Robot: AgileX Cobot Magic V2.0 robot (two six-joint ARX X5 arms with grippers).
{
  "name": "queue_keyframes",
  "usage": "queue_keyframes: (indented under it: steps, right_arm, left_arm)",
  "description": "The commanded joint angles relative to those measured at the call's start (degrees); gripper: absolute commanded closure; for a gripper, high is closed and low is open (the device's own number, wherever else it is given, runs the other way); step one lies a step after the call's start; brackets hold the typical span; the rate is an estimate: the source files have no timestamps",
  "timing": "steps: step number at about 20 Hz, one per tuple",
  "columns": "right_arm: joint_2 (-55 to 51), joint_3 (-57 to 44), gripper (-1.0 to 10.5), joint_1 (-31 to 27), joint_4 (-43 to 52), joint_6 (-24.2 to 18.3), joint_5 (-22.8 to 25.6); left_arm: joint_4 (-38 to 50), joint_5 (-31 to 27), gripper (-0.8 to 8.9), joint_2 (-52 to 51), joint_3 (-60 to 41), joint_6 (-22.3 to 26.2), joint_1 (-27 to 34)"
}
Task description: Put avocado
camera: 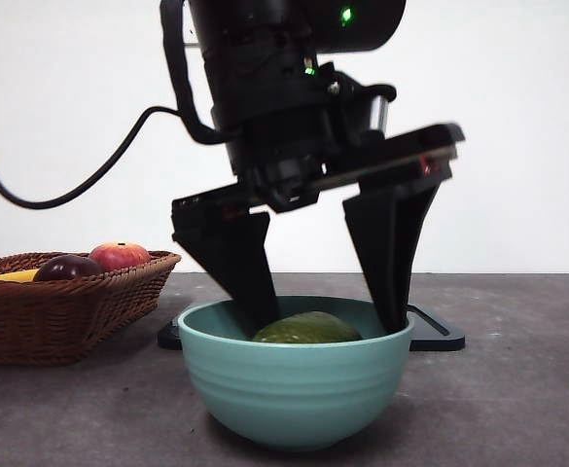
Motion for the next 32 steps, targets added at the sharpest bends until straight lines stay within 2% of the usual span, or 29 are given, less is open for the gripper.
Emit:
queue_keyframes:
  steps: [1, 5, 8, 12, 15, 16, 20, 26, 30, 32]
  right_arm:
    - [0.2, 1.0, 3.0, 0.3, 0.7, -0.3, -0.1]
    - [0.2, 1.0, 3.0, 0.3, 0.8, -0.3, -0.1]
    - [0.2, 1.0, 3.0, 0.3, 0.8, -0.3, -0.1]
    - [0.2, 1.0, 3.0, 0.3, 0.8, -0.3, -0.1]
    - [0.2, 1.0, 3.0, 0.3, 0.7, -0.3, -0.2]
    - [0.2, 1.0, 3.0, 0.3, 0.7, -0.3, -0.2]
    - [0.3, 1.0, 3.0, 0.3, 0.7, -0.6, 0.2]
    - [0.9, 1.0, 3.0, 1.8, 0.7, -0.9, 2.1]
    - [4.0, 1.0, 3.0, 5.6, 1.1, -0.2, 5.0]
    - [6.6, 1.1, 3.0, 8.8, 3.3, 1.5, 6.0]
  left_arm:
    - [-0.9, -0.3, 3.64, -2.0, 1.1, 1.3, -0.9]
    - [-7.1, -0.3, 3.64, -11.0, 1.1, 3.1, -1.0]
    - [-10.9, -0.8, 3.64, -21.5, 1.1, 4.5, -0.9]
    - [-15.5, -8.2, 3.60, -36.2, 1.1, 4.7, -0.9]
    - [-19.2, -13.5, 2.68, -45.6, 1.1, 4.4, -0.9]
    - [-20.3, -14.6, 2.66, -48.4, 1.1, 4.3, -0.9]
    - [-25.0, -14.8, 2.66, -58.4, 0.7, 4.5, -0.9]
    - [-24.8, -14.8, 2.66, -71.9, -5.3, 4.4, -0.9]
    - [-24.7, -14.8, 2.66, -78.9, -11.8, 1.2, -0.9]
    - [-24.7, -14.8, 2.66, -80.7, -12.6, 1.2, -0.9]
